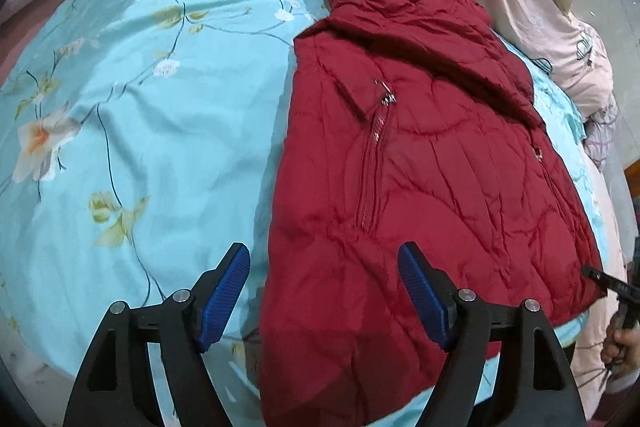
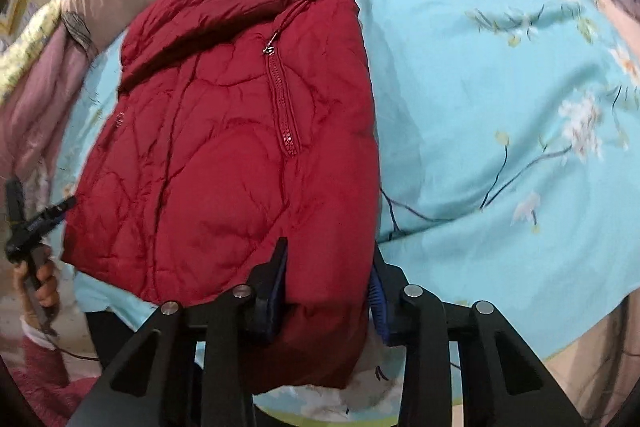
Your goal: Fold large clothes
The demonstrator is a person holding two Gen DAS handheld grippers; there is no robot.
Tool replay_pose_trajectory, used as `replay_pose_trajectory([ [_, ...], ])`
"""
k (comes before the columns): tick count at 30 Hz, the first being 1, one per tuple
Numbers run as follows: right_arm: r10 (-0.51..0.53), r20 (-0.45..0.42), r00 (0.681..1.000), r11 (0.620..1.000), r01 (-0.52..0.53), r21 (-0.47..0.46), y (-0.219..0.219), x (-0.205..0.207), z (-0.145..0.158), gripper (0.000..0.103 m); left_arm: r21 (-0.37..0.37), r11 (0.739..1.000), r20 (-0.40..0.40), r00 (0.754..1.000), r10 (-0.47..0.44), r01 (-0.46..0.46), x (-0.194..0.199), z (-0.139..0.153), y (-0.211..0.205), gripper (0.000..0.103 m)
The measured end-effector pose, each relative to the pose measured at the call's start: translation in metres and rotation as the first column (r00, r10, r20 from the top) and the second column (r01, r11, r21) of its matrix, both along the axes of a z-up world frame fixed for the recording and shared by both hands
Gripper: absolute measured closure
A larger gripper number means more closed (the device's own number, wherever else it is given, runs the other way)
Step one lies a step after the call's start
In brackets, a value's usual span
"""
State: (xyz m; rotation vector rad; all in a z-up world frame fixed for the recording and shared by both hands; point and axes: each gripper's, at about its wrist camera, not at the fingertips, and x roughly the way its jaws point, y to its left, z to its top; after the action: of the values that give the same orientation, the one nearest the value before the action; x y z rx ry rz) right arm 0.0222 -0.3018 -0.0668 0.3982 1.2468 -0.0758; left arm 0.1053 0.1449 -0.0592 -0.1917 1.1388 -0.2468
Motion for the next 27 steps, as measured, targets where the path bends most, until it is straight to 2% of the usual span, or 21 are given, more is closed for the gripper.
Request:
replay_pose_trajectory([
  [9, 0.007, 0.043, 0.999, 0.999, -0.008, 0.039, 0.001, 0.001, -0.002, 0.064, -0.048, 0.998, -0.062, 0.997, -0.041, 0.038, -0.013, -0.020, 0.001, 0.026],
  [16, 0.000, 0.059, 0.998, 0.997, -0.005, 0.075, -0.004, -0.004, -0.005, 0.061, -0.057, 0.996, -0.056, 0.996, -0.074, 0.070, -0.016, -0.025, -0.005, 0.030],
  [20, -0.005, 0.066, 0.998, 0.995, -0.001, 0.103, -0.006, -0.008, -0.007, 0.059, -0.076, 0.994, -0.052, 0.995, -0.084, 0.080, -0.019, -0.025, -0.006, 0.039],
  [22, -0.013, 0.072, 0.997, 0.992, 0.004, 0.124, -0.007, -0.010, -0.009, 0.059, -0.092, 0.992, -0.050, 0.995, -0.091, 0.086, -0.020, -0.024, -0.006, 0.048],
  [24, -0.012, 0.081, 0.997, 0.992, 0.001, 0.129, -0.006, -0.011, -0.009, 0.060, -0.108, 0.990, -0.049, 0.994, -0.097, 0.092, -0.021, -0.023, -0.004, 0.061],
  [27, 0.008, 0.099, 0.995, 0.992, -0.020, 0.123, -0.002, -0.012, -0.006, 0.070, -0.139, 0.986, -0.038, 0.994, -0.100, 0.093, -0.021, -0.021, -0.002, 0.075],
])
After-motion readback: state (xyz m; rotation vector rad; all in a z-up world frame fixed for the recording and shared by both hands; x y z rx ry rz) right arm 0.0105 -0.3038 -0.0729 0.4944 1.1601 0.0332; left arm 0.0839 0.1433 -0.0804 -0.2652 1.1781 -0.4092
